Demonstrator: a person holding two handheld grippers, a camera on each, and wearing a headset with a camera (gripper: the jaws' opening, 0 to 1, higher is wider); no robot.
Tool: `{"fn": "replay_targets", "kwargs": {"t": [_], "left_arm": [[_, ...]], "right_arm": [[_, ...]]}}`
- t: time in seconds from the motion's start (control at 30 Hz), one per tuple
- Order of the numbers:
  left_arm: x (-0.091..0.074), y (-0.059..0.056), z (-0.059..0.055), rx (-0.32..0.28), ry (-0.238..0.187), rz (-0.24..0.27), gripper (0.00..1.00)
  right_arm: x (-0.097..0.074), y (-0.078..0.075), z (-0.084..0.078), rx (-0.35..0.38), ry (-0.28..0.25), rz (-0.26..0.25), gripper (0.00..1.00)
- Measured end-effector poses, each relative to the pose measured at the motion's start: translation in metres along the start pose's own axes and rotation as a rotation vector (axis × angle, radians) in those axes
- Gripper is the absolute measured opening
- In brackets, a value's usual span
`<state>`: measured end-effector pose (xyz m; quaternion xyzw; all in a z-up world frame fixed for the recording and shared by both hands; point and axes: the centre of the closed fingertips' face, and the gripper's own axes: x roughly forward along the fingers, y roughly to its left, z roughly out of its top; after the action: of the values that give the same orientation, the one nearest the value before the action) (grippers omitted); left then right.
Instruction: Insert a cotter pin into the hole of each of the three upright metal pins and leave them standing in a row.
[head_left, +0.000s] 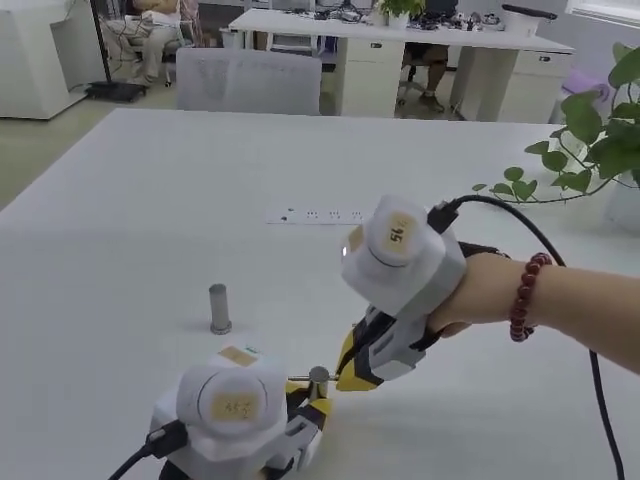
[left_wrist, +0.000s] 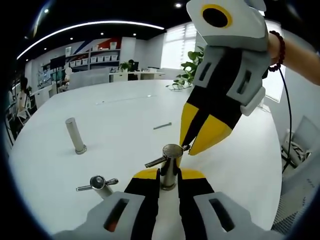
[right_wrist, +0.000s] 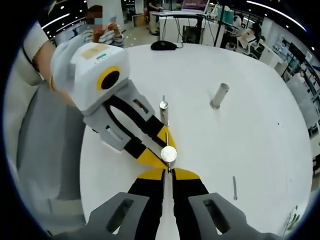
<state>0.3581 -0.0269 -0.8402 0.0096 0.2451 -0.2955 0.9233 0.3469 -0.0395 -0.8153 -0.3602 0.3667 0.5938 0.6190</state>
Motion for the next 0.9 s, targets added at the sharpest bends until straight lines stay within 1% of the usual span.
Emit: {"fn": "replay_targets", "kwargs": {"t": [0.1,0.27,0.43,0.63,0.9], "left_arm": [[0.0,0.0001,-0.0003,-0.004,0.001,0.0,0.12],[-0.0002,-0.0005,-0.0008,-0.009,0.002,0.0,0.12],[-0.0003,-0.0011,-0.001,-0.006,0.001,0.002,0.12],[-0.0003,-0.0012,-0.001,-0.004,0.0,0.004,0.12],[-0.0004,-0.0014,-0.0014,0.016,0.002,0.013,0.12]], "right_arm": [[-0.0001,-0.0008,0.0021,-0.012,-0.01,-0.008,0.05],[0.0009,0.0009,0.003,0.002,-0.009,-0.003,0.05],[0.0014,0.0008,0.0037,-0.019,-0.008,-0.008,0.05],[0.0012,0.0009,0.0031,-0.027,-0.007,-0.015,0.05],[0.0019,0.0004,0.0025,-0.023,-0.006,-0.02,0.05]]}}
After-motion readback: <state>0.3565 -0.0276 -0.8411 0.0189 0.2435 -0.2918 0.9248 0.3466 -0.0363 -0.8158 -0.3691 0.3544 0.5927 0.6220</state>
